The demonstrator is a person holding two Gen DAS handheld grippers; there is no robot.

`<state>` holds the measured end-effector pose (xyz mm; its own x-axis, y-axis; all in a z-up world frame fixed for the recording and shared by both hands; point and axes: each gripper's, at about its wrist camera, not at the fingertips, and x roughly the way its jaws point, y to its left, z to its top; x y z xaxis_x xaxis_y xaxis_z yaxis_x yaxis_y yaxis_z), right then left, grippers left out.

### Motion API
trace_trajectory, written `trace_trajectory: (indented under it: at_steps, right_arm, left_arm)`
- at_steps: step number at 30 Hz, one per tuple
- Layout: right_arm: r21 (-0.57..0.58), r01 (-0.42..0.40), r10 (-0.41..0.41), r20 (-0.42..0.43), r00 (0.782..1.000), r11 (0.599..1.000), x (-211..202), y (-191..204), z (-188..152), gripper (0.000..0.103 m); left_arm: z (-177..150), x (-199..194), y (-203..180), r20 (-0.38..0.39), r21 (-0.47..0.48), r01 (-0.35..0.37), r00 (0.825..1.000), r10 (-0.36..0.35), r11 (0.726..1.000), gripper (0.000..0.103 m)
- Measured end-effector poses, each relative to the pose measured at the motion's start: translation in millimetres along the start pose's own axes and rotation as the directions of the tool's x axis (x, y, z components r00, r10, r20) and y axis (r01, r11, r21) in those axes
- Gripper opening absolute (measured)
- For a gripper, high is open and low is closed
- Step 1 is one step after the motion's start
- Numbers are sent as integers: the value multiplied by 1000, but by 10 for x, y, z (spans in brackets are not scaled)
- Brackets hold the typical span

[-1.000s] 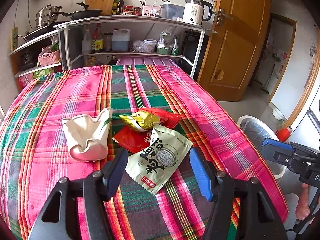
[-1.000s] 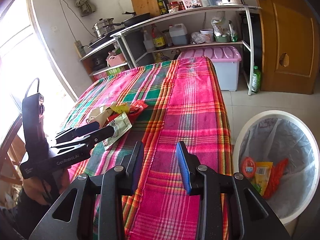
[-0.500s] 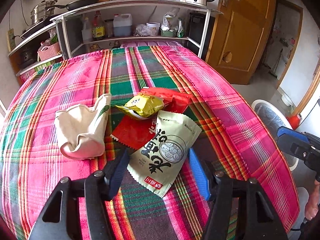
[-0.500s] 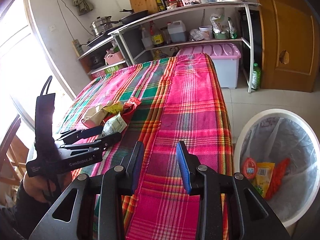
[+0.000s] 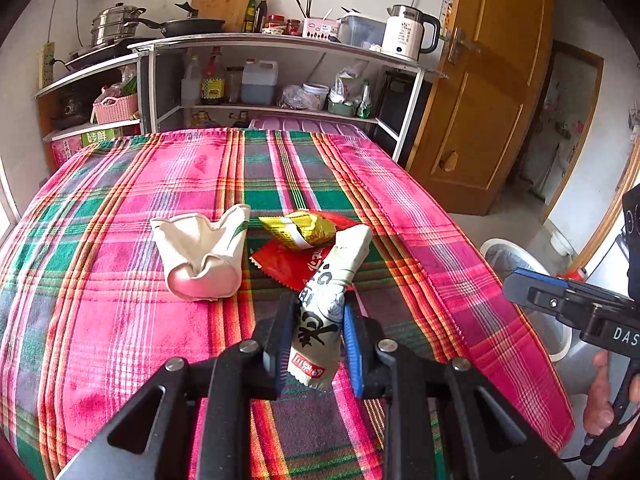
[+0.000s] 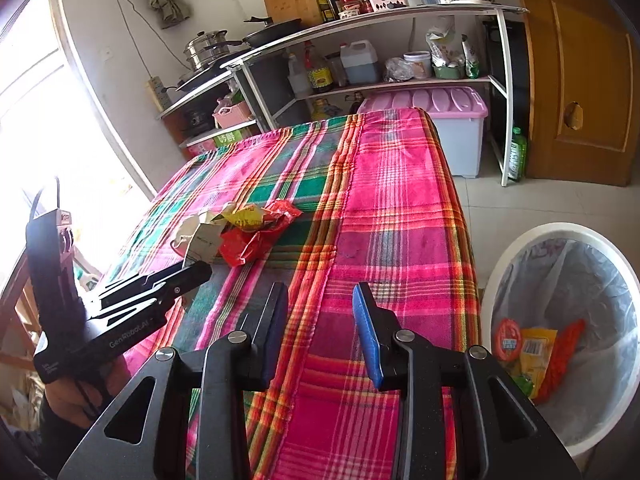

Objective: Collect trash
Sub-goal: 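Grasp the yellow snack bag with the right gripper while the left holds the white packet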

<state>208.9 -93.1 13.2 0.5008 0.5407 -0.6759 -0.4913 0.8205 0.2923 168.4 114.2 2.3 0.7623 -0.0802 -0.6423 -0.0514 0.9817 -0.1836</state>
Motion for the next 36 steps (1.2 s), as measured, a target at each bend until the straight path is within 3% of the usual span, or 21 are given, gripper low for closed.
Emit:
trace_trajectory:
  at_steps: [9, 19, 28, 32, 36]
  right_arm:
    - [-7, -39, 39, -58, 998, 999, 340, 218, 107, 35]
    - [-60, -35, 29, -96, 995, 998, 726, 513, 282, 35]
    - [-283, 17, -30, -41, 999, 959, 946, 946, 488, 35]
    - [-379, 63, -87, -45, 995, 923, 1149, 1021, 534, 47]
    - [-405, 80, -118, -69, 991, 911, 1315, 999, 515, 47]
  left_arm:
    - [-59, -150, 284, 60, -96, 58, 997, -53, 994, 24]
    - [-115, -262, 520, 96, -154, 93, 992, -79, 984, 24]
    - [-166, -342, 731, 115, -193, 99, 990, -78, 976, 25]
    - [-188, -351, 786, 117, -204, 107, 990, -84, 973, 25]
    - [-205, -343, 805, 113, -206, 118, 989, -96, 971, 25]
